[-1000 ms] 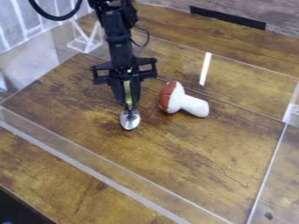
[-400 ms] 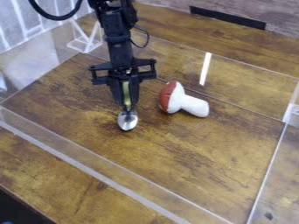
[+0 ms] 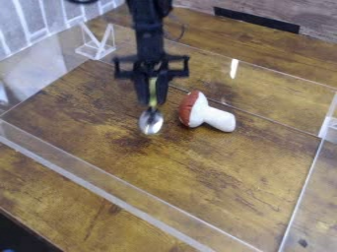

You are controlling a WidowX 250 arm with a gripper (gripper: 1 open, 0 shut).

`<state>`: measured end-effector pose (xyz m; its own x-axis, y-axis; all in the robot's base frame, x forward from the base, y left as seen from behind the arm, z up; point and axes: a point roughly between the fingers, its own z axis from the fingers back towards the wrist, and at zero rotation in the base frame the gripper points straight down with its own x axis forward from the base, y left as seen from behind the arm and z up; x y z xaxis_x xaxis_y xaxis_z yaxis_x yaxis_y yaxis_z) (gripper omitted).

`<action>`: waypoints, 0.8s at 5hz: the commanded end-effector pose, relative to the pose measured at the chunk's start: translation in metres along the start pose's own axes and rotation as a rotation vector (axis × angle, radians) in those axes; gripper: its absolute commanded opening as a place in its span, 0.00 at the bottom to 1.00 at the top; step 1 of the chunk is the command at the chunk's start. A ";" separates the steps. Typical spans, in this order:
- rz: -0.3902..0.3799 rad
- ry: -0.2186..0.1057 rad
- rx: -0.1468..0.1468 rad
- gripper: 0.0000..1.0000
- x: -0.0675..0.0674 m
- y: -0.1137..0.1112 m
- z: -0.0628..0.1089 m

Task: Move the green spoon to the right side of the table

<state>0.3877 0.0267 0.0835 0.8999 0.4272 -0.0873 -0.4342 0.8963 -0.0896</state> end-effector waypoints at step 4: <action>-0.235 -0.154 -0.091 0.00 -0.050 -0.102 0.095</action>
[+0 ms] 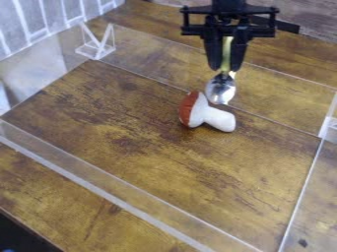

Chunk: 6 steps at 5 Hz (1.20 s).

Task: Move the green spoon to the right side of the table

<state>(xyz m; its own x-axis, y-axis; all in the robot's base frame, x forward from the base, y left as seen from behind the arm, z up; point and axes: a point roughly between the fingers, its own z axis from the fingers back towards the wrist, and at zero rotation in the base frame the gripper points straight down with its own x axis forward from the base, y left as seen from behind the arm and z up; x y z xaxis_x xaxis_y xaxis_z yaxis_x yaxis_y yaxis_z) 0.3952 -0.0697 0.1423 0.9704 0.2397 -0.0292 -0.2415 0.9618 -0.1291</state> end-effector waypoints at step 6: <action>-0.203 -0.073 -0.043 0.00 -0.027 -0.056 -0.030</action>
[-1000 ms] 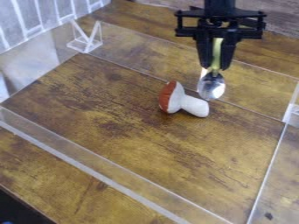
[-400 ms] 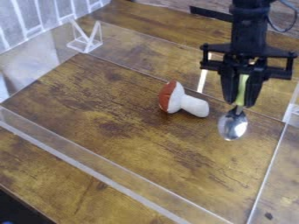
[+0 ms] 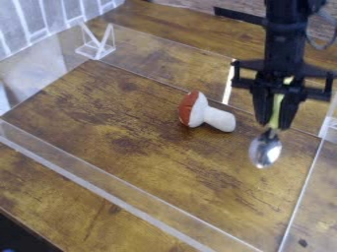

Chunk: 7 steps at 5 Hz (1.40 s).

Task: Move the green spoon to the right side of the table

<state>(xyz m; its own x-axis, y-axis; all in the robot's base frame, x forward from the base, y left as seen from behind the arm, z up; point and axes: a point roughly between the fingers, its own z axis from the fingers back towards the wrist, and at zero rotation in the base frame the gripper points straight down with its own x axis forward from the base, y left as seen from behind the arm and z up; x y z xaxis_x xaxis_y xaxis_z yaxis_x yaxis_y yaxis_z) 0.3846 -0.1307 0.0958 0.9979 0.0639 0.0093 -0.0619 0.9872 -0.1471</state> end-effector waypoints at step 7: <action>-0.060 -0.045 0.050 0.00 0.035 0.010 -0.008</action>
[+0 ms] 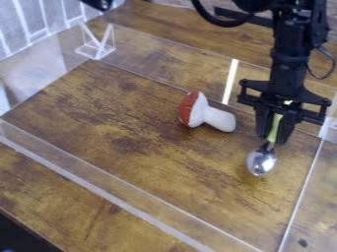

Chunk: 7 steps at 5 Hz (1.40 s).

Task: Move the green spoon to the right side of the table

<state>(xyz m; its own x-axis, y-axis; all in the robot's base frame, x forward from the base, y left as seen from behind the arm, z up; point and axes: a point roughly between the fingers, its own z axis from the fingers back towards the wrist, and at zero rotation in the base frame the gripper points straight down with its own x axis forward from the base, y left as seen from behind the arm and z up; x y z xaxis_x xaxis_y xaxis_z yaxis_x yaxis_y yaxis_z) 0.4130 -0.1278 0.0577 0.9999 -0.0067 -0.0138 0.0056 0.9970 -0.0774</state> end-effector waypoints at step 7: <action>0.132 -0.089 -0.056 1.00 -0.020 0.060 0.059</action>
<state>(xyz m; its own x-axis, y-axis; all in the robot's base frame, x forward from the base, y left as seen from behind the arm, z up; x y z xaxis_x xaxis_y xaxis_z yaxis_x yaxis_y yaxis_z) 0.3939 -0.0701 0.0652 0.9912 0.1196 -0.0565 -0.1250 0.9866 -0.1048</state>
